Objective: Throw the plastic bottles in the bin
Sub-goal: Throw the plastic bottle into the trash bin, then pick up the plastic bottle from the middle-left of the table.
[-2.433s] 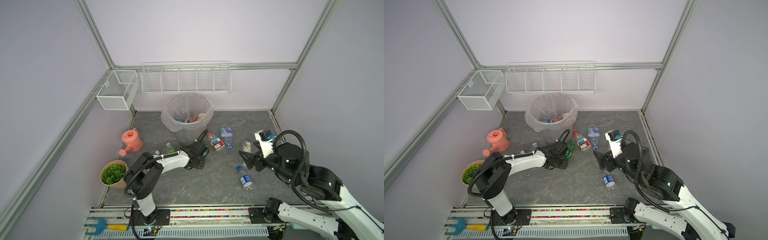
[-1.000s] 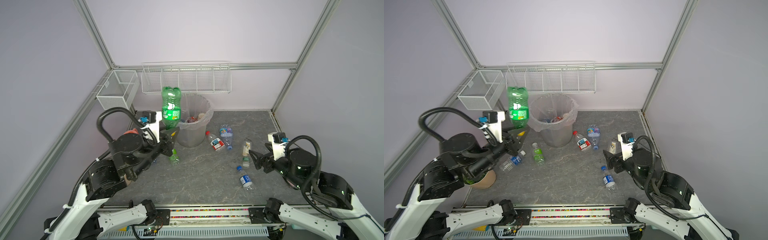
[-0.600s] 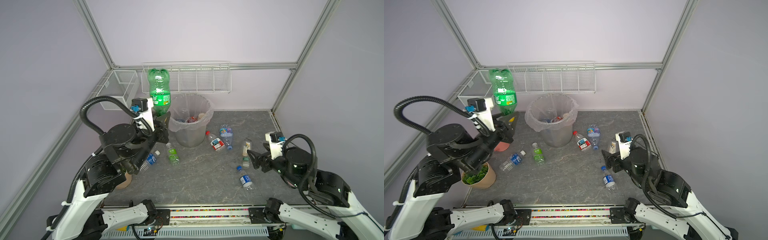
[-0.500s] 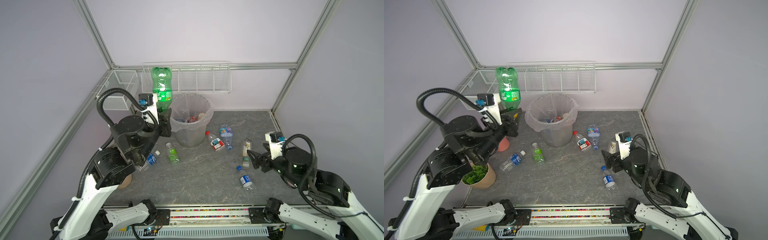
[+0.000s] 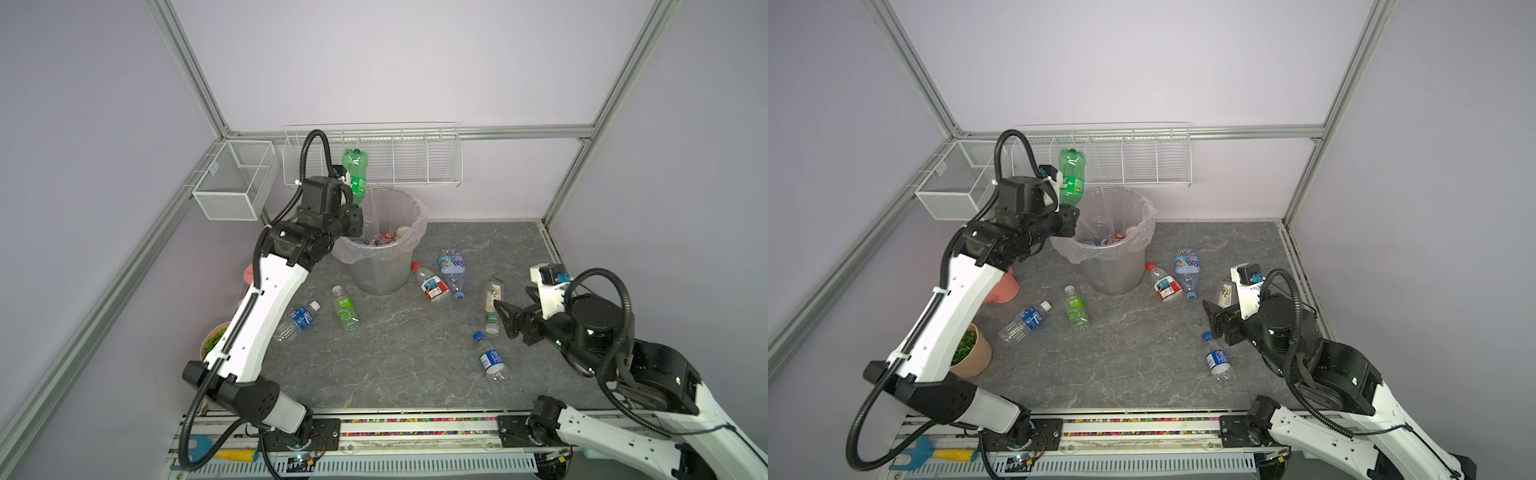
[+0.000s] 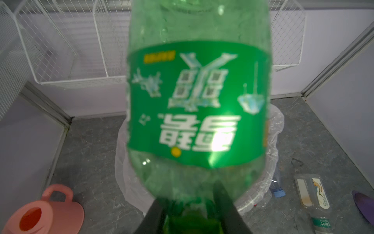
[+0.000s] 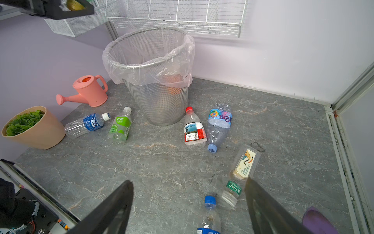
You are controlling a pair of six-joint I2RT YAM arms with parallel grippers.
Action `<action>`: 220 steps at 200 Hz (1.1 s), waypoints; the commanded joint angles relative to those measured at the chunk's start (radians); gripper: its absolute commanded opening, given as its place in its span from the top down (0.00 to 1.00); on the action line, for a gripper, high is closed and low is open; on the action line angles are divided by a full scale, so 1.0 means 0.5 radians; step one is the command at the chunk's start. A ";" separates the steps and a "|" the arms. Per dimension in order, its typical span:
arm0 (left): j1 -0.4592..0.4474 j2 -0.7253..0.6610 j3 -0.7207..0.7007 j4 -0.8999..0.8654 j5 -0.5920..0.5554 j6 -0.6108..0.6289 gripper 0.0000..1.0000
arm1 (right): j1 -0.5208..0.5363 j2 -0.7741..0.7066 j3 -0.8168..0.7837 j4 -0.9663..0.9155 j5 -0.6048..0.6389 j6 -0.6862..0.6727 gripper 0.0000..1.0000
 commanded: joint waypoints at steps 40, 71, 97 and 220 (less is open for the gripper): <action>0.021 -0.054 0.278 -0.211 0.035 0.008 0.01 | -0.011 -0.044 -0.008 -0.021 -0.018 0.027 0.11; 0.021 -0.231 0.200 -0.195 0.022 -0.032 0.01 | -0.011 -0.030 -0.007 -0.004 -0.031 0.025 0.11; 0.021 -0.422 0.040 -0.172 -0.023 -0.078 0.00 | -0.011 -0.023 -0.007 0.007 -0.034 0.026 0.11; 0.020 -1.197 -1.405 0.029 -0.151 -0.616 0.00 | -0.011 0.065 -0.008 -0.025 0.005 0.048 0.12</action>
